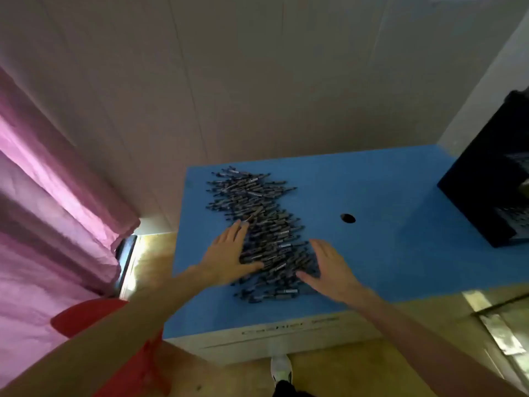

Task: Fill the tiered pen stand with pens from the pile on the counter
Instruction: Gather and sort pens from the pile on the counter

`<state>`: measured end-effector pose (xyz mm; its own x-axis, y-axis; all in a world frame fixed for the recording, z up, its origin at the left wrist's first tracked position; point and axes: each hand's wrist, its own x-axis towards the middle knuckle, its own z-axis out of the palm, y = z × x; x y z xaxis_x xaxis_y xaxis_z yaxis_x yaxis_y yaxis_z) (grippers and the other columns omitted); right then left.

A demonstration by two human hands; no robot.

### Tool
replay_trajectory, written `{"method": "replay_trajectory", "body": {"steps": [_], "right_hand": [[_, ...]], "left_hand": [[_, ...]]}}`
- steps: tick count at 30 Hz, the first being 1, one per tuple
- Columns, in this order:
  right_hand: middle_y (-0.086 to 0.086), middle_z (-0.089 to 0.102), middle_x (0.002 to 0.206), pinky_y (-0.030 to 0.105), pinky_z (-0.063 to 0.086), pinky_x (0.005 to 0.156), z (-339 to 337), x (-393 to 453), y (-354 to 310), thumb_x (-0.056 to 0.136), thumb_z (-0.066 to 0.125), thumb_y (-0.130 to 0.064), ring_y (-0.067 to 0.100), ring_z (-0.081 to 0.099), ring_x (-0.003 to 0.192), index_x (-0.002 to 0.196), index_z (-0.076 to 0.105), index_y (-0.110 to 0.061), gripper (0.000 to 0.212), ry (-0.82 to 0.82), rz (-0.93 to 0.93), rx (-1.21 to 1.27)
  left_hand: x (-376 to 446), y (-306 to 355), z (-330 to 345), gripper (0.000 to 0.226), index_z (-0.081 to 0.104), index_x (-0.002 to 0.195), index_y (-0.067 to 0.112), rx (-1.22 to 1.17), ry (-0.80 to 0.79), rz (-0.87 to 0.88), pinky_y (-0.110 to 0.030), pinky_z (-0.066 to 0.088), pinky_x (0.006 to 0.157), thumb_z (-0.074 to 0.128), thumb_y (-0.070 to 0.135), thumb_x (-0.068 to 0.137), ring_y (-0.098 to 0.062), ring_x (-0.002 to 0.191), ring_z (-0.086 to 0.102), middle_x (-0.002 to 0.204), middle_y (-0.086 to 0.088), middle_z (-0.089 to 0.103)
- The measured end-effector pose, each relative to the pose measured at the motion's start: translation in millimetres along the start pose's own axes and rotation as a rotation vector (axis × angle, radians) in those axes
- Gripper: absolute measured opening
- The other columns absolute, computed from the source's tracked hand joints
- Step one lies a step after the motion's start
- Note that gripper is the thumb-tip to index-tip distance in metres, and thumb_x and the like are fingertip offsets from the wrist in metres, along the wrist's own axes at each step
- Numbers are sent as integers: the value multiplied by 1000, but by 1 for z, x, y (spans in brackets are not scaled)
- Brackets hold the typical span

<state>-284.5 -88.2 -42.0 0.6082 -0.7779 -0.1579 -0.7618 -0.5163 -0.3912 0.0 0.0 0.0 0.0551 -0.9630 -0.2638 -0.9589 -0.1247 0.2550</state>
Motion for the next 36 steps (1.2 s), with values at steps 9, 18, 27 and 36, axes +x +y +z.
{"method": "replay_trajectory", "body": {"steps": [9,18,27,36], "right_hand": [[-2,-34,163,38,-10,125,47,1,44,72,41,-98,18,-30,151,156,-25,-19,133,-92,-33,-103],[2,-21,168,43,0,128,57,23,26,86,46,-79,19,-19,155,162,-8,-14,113,-45,-127,-49],[7,-2,170,56,9,125,62,29,16,88,47,-75,24,-9,157,162,10,-13,104,2,-136,-86],[2,-6,170,53,14,125,51,41,25,84,56,-73,21,-13,156,162,8,-15,109,-70,-248,-44]], "left_hand": [[8,-14,87,144,-26,157,25,-53,-2,-57,-46,-3,128,41,106,59,-21,154,-23,165,2,-31],[-5,-8,108,120,2,163,14,-131,155,77,-45,-2,127,49,88,81,-25,157,-8,170,-4,-10],[-4,-4,106,142,4,163,15,2,68,144,-62,4,124,45,104,59,-31,157,-7,170,-11,-5],[4,-14,97,125,7,163,16,-23,118,96,-54,9,126,50,92,73,-21,158,1,170,-3,6]]}}
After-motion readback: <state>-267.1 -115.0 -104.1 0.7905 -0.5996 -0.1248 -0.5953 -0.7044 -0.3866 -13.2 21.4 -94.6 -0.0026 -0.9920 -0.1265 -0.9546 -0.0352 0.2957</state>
